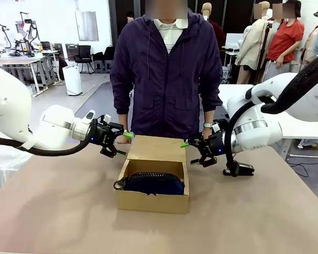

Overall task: Pack the items into the box.
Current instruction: Close the Mailer Box.

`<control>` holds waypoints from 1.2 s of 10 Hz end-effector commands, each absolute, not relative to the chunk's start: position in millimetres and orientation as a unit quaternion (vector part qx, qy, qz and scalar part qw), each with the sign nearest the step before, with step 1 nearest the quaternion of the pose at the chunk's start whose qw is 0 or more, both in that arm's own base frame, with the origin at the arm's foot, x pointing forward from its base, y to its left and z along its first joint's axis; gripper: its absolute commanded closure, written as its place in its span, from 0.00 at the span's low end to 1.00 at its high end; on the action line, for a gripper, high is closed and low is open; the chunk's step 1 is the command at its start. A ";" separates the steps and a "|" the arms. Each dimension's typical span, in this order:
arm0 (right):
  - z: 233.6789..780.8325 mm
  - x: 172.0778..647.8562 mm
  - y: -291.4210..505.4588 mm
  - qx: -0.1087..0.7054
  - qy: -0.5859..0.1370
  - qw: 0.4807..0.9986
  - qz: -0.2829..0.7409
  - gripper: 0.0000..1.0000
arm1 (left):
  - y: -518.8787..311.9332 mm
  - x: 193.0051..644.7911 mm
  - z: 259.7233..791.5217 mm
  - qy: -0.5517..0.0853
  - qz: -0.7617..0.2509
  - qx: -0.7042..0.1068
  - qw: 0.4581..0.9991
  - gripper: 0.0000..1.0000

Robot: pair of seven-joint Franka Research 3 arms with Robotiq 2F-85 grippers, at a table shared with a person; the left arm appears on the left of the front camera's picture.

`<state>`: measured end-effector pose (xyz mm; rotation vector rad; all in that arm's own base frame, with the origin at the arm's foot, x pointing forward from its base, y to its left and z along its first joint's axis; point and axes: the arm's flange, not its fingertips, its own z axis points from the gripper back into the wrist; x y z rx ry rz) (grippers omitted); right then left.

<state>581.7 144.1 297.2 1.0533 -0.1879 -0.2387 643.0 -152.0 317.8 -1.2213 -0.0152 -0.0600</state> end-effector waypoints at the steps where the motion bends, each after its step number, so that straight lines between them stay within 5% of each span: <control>1: 292.5 586.7 144.4 0.507 -0.081 0.852 -0.098 0.00 | -149.5 644.0 317.8 -0.010 -0.026 -0.572 0.820 0.00; 6: 280.8 613.6 146.2 0.535 -0.080 0.838 -0.068 0.00 | -151.9 707.0 285.2 0.047 -0.048 -0.595 0.801 0.00; 12: 262.4 640.4 149.8 0.590 -0.132 0.795 -0.038 0.00 | -173.6 720.9 261.6 0.067 -0.106 -0.653 0.747 0.00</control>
